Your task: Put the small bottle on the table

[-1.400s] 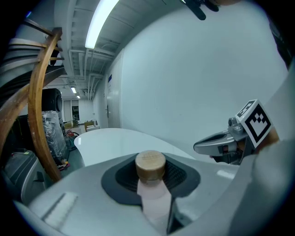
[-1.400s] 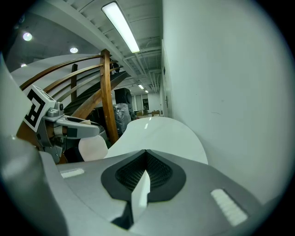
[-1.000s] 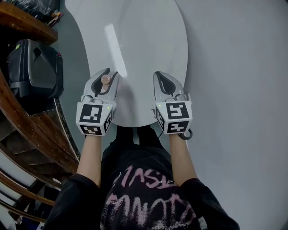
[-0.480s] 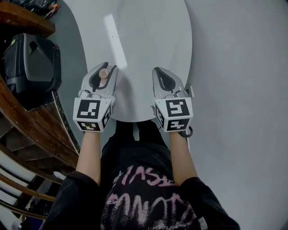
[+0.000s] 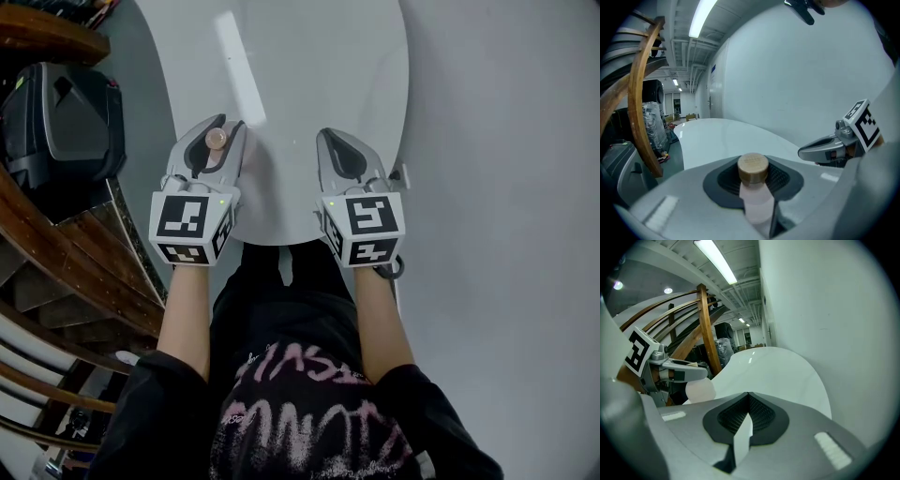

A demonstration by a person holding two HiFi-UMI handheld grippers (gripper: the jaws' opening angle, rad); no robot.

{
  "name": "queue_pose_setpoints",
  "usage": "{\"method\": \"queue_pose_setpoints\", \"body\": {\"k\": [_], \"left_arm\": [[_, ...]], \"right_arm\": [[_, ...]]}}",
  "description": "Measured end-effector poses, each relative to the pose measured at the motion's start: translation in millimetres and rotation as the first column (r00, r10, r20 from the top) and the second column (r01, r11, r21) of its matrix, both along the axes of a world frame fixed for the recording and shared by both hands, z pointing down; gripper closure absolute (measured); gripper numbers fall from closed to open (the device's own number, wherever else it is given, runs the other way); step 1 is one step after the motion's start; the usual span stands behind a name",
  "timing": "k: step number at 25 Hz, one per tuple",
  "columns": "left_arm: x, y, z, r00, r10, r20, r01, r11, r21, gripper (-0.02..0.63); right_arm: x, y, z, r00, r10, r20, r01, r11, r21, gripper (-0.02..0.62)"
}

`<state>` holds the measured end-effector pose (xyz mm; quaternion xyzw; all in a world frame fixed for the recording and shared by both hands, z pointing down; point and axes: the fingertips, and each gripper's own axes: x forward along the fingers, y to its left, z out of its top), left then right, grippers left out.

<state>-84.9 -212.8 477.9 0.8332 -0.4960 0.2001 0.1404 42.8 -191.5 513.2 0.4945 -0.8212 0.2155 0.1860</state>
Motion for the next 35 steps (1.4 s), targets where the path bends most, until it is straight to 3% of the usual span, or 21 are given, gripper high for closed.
{"method": "queue_pose_setpoints", "body": {"k": [35], "left_arm": [[2.6, 8.9, 37.9, 1.000, 0.004, 0.010, -0.004, 0.998, -0.057, 0.491]], "right_arm": [[-0.3, 4.2, 29.1, 1.000, 0.018, 0.007, -0.018, 0.999, -0.049, 0.583]]}}
